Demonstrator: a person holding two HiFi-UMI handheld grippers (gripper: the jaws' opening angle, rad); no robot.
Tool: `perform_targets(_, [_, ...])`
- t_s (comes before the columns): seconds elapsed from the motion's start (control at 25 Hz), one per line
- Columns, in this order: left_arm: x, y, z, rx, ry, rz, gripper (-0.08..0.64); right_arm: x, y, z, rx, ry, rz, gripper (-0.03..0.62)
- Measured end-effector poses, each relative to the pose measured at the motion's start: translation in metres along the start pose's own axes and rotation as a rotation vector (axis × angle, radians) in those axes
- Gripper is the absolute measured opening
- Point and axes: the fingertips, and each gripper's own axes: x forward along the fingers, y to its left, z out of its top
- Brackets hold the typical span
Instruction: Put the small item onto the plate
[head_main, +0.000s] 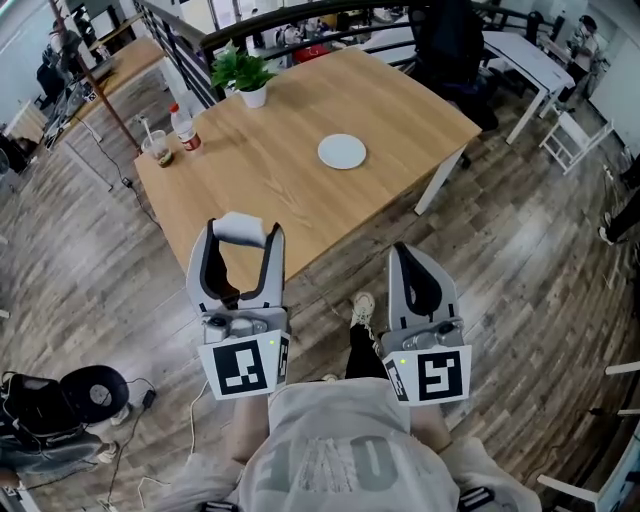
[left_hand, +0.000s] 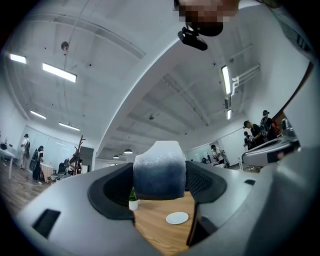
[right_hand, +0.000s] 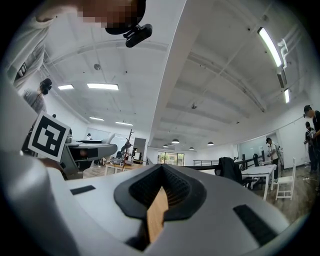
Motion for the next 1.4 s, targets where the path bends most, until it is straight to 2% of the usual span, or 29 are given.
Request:
perform_targets(0.2, [0.057, -0.014, -0.010, 0.010, 0.015, 0.020, 0.314, 0.056, -0.051, -0.009, 0.013, -0.003, 0.025, 0.017])
perform_targets(0.6, [0.199, -0.036, -0.023, 0.055, 0.018, 0.121, 0.314, 0.174, -0.157, -0.007, 0.010, -0.038, 0.106, 0.017])
perform_targets(0.88, [0.278, -0.054, -0.040, 0.103, 0.028, 0.139, 0.314, 0.232, -0.222, -0.025, 0.020, -0.034, 0.108, 0.017])
perform_targets(1.16, [0.326, -0.064, -0.065, 0.085, 0.060, 0.133, 0.314, 0.268, -0.258, -0.052, 0.014, 0.014, 0.106, 0.017])
perform_targets(1.4, [0.346, -0.066, -0.070, 0.067, 0.045, 0.116, 0.314, 0.280, -0.259, -0.052, 0.023, -0.003, 0.119, 0.017])
